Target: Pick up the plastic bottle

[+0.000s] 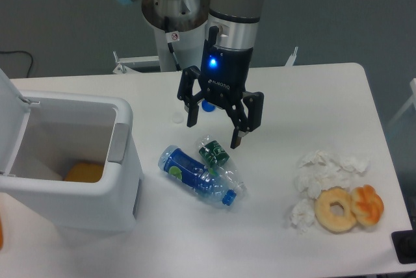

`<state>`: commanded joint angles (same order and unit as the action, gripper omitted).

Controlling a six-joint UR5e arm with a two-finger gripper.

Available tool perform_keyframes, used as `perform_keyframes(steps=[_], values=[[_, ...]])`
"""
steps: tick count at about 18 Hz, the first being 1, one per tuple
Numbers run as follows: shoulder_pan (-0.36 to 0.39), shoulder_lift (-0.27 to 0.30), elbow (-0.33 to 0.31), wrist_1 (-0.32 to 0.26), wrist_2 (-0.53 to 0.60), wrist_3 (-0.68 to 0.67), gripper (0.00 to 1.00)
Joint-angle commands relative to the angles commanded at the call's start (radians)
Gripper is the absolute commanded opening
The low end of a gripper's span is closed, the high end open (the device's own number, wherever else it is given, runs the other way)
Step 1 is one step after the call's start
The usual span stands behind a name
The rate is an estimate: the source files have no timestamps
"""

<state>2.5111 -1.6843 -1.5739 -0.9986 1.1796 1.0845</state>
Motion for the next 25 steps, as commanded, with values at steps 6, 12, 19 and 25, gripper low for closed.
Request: perform_keyframes(steps=[6,12,19,25], values=[[-0.002,0.0,0.002,0.002,0.008,-0.005,1.0],[-0.002,-0.003,-0.012,0.005,0.008,-0.009,1.0],[-0.003,0.055,-0.17,0.006,0.006,-0.06,1.0],[-0.006,0.051,-0.193,0.005,0.006,-0.055,1.0]])
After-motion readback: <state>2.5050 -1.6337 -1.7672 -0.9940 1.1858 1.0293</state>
